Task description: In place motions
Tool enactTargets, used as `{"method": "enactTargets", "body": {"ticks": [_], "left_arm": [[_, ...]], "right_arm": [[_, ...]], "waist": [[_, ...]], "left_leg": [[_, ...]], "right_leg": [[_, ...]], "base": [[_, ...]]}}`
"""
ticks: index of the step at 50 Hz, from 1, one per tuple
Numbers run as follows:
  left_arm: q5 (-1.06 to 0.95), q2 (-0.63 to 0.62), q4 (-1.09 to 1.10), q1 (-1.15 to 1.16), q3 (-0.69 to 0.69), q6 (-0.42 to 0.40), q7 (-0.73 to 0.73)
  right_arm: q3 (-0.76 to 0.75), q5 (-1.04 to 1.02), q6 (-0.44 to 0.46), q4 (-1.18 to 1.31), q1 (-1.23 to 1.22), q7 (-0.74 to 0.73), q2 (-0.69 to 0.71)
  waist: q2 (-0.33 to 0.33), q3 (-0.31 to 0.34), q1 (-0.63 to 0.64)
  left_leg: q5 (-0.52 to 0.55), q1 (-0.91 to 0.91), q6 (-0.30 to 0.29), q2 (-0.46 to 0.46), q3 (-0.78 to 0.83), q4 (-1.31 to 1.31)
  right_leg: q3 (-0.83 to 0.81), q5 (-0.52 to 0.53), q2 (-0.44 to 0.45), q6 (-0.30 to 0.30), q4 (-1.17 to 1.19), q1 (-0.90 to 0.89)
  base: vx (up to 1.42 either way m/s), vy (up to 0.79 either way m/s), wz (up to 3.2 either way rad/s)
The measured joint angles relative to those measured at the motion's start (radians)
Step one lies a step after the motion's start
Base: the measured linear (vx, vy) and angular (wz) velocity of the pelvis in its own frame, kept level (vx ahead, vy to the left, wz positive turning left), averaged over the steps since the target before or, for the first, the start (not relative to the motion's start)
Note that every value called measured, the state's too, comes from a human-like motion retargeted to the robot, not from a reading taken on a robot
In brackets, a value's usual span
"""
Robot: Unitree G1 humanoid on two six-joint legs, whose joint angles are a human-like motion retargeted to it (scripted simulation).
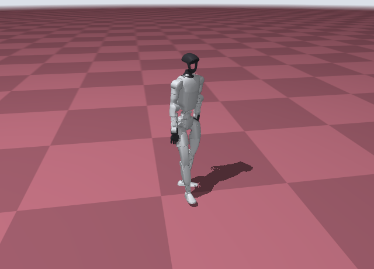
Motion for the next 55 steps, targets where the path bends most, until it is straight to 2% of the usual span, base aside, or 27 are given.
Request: {"method": "enactTargets", "body": {"ticks": [6,10,13,15,18,20,22,25,27,30,32,33,35,37,39,41,43,46,48,50,53,54,55], "left_arm": [[0.029,0.003,0.011,0.023,-0.018,0.027,-0.001],[0.047,-0.010,-0.003,0.030,-0.007,0.043,-0.005],[0.044,-0.019,-0.020,0.028,0.000,0.044,-0.004],[0.037,-0.023,-0.029,0.024,0.001,0.045,-0.006],[0.022,-0.027,-0.045,0.019,0.009,0.043,-0.011],[0.009,-0.028,-0.057,0.015,0.016,0.041,-0.014],[0.000,-0.030,-0.066,0.014,0.018,0.036,-0.013],[-0.016,-0.038,-0.069,0.012,0.027,0.028,-0.010],[-0.020,-0.040,-0.068,0.018,0.034,0.025,-0.020],[-0.021,-0.028,-0.077,0.026,0.028,0.022,-0.026],[-0.034,-0.014,-0.087,0.029,0.021,0.022,-0.012],[-0.043,-0.014,-0.086,0.029,0.026,0.023,-0.010],[-0.065,-0.022,-0.081,0.022,0.043,0.025,-0.012],[-0.084,-0.030,-0.078,0.015,0.055,0.026,-0.019],[-0.087,-0.033,-0.082,0.014,0.055,0.024,-0.024],[-0.079,-0.035,-0.091,0.017,0.046,0.021,-0.023],[-0.075,-0.039,-0.097,0.014,0.043,0.020,-0.020],[-0.083,-0.041,-0.098,-0.002,0.045,0.021,-0.022],[-0.083,-0.034,-0.104,-0.009,0.040,0.021,-0.023],[-0.082,-0.030,-0.112,-0.004,0.038,0.019,-0.021],[-0.094,-0.023,-0.113,-0.025,0.051,0.020,-0.019],[-0.101,-0.021,-0.112,-0.033,0.058,0.021,-0.014],[-0.109,-0.020,-0.110,-0.041,0.065,0.022,-0.009]], "right_arm": [[-0.004,0.029,0.012,0.024,-0.021,-0.002,-0.004],[-0.042,0.138,0.022,0.042,-0.036,0.012,-0.007],[-0.084,0.253,0.027,0.060,-0.043,0.001,-0.012],[-0.106,0.302,0.028,0.072,-0.044,-0.016,-0.016],[-0.129,0.333,0.036,0.098,-0.039,-0.044,-0.018],[-0.139,0.348,0.041,0.122,-0.036,-0.059,-0.015],[-0.151,0.358,0.048,0.149,-0.026,-0.065,-0.012],[-0.161,0.353,0.061,0.200,-0.018,-0.062,-0.008],[-0.151,0.341,0.067,0.228,-0.010,-0.064,-0.004],[-0.119,0.325,0.070,0.260,-0.009,-0.067,0.005],[-0.081,0.273,0.079,0.270,-0.020,-0.053,0.014],[-0.064,0.236,0.083,0.265,-0.026,-0.046,0.017],[-0.026,0.153,0.088,0.243,-0.044,-0.031,0.017],[0.013,0.076,0.082,0.207,-0.058,-0.024,0.012],[0.050,0.016,0.070,0.172,-0.066,-0.023,0.006],[0.082,-0.039,0.055,0.135,-0.069,-0.023,-0.003],[0.090,-0.070,0.047,0.109,-0.068,-0.022,-0.009],[0.070,-0.064,0.046,0.098,-0.062,-0.024,-0.015],[0.050,-0.031,0.049,0.112,-0.052,-0.026,-0.015],[0.029,0.009,0.057,0.139,-0.033,-0.023,-0.017],[-0.026,0.058,0.084,0.187,-0.027,-0.016,-0.016],[-0.041,0.077,0.087,0.197,-0.021,-0.021,-0.015],[-0.054,0.097,0.087,0.207,-0.016,-0.027,-0.015]], "waist": [[0.015,-0.019,0.002],[0.041,-0.039,-0.002],[0.058,-0.069,0.020],[0.066,-0.087,0.035],[0.078,-0.112,0.026],[0.081,-0.119,0.016],[0.088,-0.124,-0.007],[0.076,-0.136,-0.029],[0.028,-0.153,-0.029],[-0.095,-0.148,0.012],[-0.145,-0.116,0.054],[-0.139,-0.101,0.074],[-0.128,-0.080,0.106],[-0.123,-0.065,0.117],[-0.123,-0.055,0.120],[-0.119,-0.049,0.115],[-0.103,-0.040,0.120],[-0.054,-0.019,0.144],[-0.025,-0.006,0.158],[-0.023,-0.001,0.158],[-0.022,-0.021,0.060],[-0.020,-0.018,0.043],[-0.016,-0.012,0.031]], "left_leg": [[-0.057,0.049,-0.035,0.036,0.261,0.011],[-0.074,0.079,-0.067,0.045,0.413,0.008],[-0.080,0.122,-0.102,0.025,0.606,-0.016],[-0.078,0.149,-0.124,0.009,0.705,-0.029],[-0.068,0.182,-0.145,-0.005,0.800,-0.032],[-0.055,0.204,-0.151,-0.013,0.817,-0.028],[-0.031,0.231,-0.147,-0.009,0.808,-0.018],[0.046,0.275,-0.113,-0.014,0.809,0.015],[0.122,0.291,-0.034,-0.031,0.786,0.074],[0.195,0.279,0.143,-0.050,0.668,0.246],[0.210,0.160,0.172,0.010,0.407,0.493],[0.206,0.080,0.137,0.026,0.265,0.582],[0.205,-0.038,0.068,0.022,0.087,0.684],[0.199,-0.093,0.070,0.027,0.037,0.692],[0.169,-0.122,0.096,0.043,0.037,0.657],[0.133,-0.145,0.126,0.047,0.032,0.553],[0.109,-0.177,0.131,0.026,-0.040,0.433],[0.128,-0.239,0.056,-0.030,-0.349,0.276],[0.188,-0.249,-0.030,-0.065,-0.571,0.171],[0.248,-0.238,-0.069,-0.103,-0.704,0.114],[0.150,-0.189,-0.027,0.023,-0.279,0.129],[0.155,-0.176,-0.016,0.011,-0.289,0.114],[0.171,-0.171,-0.011,-0.023,-0.385,0.100]], "right_leg": [[-0.367,-0.087,-0.047,0.022,0.019,0.041],[-0.625,-0.117,-0.035,0.028,-0.006,0.097],[-0.817,-0.097,-0.005,0.031,-0.039,0.145],[-0.839,-0.049,0.002,0.021,-0.039,0.154],[-0.772,0.052,-0.006,-0.017,-0.029,0.134],[-0.637,0.030,-0.002,-0.040,-0.022,0.101],[-0.687,0.040,0.003,-0.037,-0.047,0.129],[-0.578,0.032,-0.005,-0.011,-0.057,0.136],[-0.524,0.034,-0.046,-0.003,-0.070,0.140],[-0.409,0.041,-0.138,-0.003,-0.087,0.147],[-0.326,0.046,-0.157,-0.006,-0.092,0.158],[-0.299,0.051,-0.134,-0.012,-0.102,0.162],[-0.246,0.068,-0.095,-0.022,-0.124,0.161],[-0.211,0.089,-0.079,-0.025,-0.139,0.159],[-0.183,0.105,-0.074,-0.023,-0.147,0.159],[-0.144,0.115,-0.071,-0.017,-0.145,0.156],[-0.100,0.121,-0.053,-0.014,-0.141,0.155],[-0.034,0.129,0.023,-0.020,-0.149,0.173],[0.011,0.129,0.071,-0.021,-0.151,0.194],[0.061,0.129,0.082,-0.017,-0.147,0.214],[0.007,0.127,0.058,0.001,-0.135,0.209],[0.005,0.125,0.061,0.003,-0.132,0.213],[0.009,0.123,0.068,0.003,-0.129,0.218]], "base": [[-0.09,-0.24,-3.43],[-0.01,-0.24,-3.04],[0.10,-0.14,-3.02],[0.18,-0.22,-2.39],[0.22,-0.15,-1.64],[0.28,-0.25,-1.14],[0.29,-0.19,-0.68],[0.33,-0.22,-0.74],[0.35,-0.20,-1.19],[0.38,-0.27,-1.76],[0.23,-0.17,-2.42],[0.21,-0.16,-2.45],[0.16,-0.12,-2.31],[0.09,-0.04,-1.97],[0.20,-0.02,-1.83],[0.20,0.02,-1.80],[0.13,0.05,-1.70],[0.17,0.04,-1.77],[0.26,0.06,-1.60],[0.31,0.10,-1.00],[0.15,0.06,0.30],[0.11,0.05,-0.14],[0.12,0.05,-0.44]]}}
